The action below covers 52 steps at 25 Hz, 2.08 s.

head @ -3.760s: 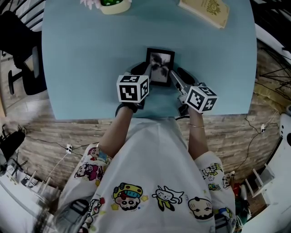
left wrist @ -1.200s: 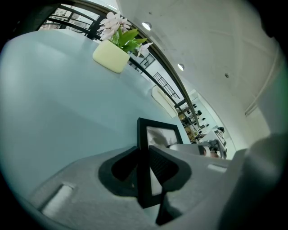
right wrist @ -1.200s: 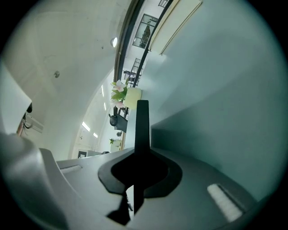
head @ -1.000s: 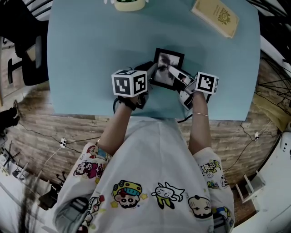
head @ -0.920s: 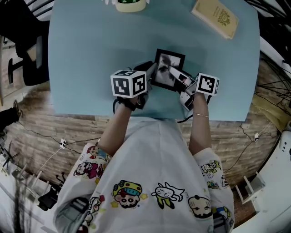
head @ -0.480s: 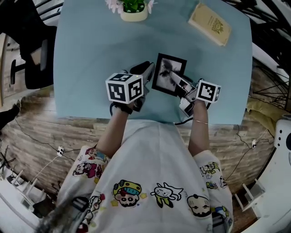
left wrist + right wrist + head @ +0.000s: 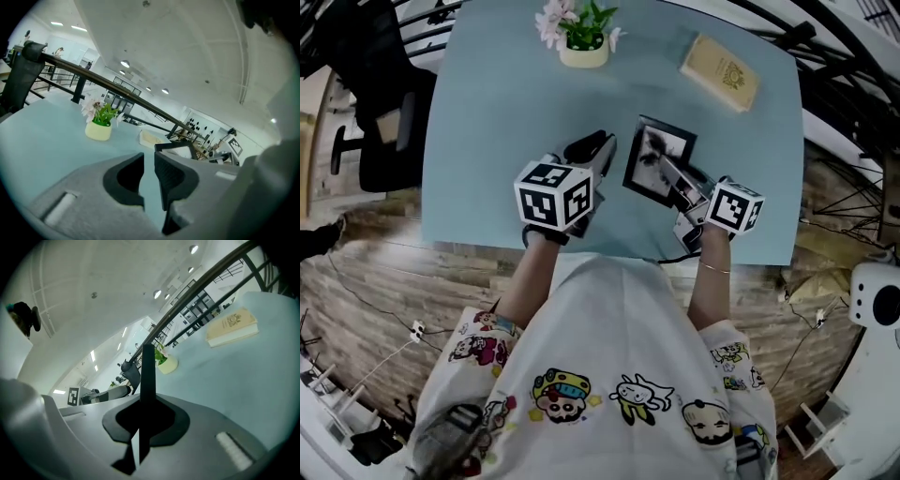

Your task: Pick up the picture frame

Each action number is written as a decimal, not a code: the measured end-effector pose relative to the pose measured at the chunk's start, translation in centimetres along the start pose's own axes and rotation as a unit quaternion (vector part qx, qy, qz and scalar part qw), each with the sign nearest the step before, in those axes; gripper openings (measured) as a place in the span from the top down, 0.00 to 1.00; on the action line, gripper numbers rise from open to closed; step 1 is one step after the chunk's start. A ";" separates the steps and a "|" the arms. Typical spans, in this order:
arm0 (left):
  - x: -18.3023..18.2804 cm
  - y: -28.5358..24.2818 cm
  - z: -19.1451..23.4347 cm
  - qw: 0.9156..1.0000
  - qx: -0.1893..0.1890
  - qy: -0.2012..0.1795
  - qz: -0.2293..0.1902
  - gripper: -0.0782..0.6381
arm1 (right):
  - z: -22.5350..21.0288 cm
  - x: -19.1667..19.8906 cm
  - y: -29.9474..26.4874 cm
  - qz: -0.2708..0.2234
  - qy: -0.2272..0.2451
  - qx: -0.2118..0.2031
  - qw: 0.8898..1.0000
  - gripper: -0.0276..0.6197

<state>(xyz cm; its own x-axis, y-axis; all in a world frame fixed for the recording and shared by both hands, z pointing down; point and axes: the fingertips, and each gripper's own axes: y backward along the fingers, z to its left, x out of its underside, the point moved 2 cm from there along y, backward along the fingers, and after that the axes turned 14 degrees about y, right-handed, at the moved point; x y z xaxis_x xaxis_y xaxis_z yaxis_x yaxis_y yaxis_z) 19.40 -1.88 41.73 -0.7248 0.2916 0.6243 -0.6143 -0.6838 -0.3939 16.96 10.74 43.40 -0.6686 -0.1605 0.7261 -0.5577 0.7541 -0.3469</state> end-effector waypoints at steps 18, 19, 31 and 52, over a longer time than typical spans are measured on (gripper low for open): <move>-1.6 5.5 -5.3 0.979 -0.034 -0.193 -0.063 0.89 | 5.1 -3.6 7.0 -0.046 0.223 0.152 0.962 0.92; -1.6 5.6 -5.5 0.978 -0.034 -0.196 -0.066 0.89 | 5.2 -3.7 7.4 -0.046 0.237 0.165 0.956 0.92; -1.8 6.5 -5.7 0.972 -0.041 -0.210 -0.095 0.89 | 5.5 -4.6 9.7 -0.090 0.333 0.247 0.906 0.92; -1.5 7.7 -4.2 0.973 -0.053 -0.201 -0.105 0.89 | 5.8 -3.9 9.2 -0.109 0.349 0.241 0.899 0.92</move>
<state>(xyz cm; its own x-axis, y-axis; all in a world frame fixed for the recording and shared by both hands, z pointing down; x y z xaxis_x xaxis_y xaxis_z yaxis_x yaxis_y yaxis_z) 14.38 -4.77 34.91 -0.4131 0.1173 0.9031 -0.7795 -0.5582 -0.2841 11.65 14.62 33.94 -0.1398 0.2939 0.9456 -0.8994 0.3618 -0.2454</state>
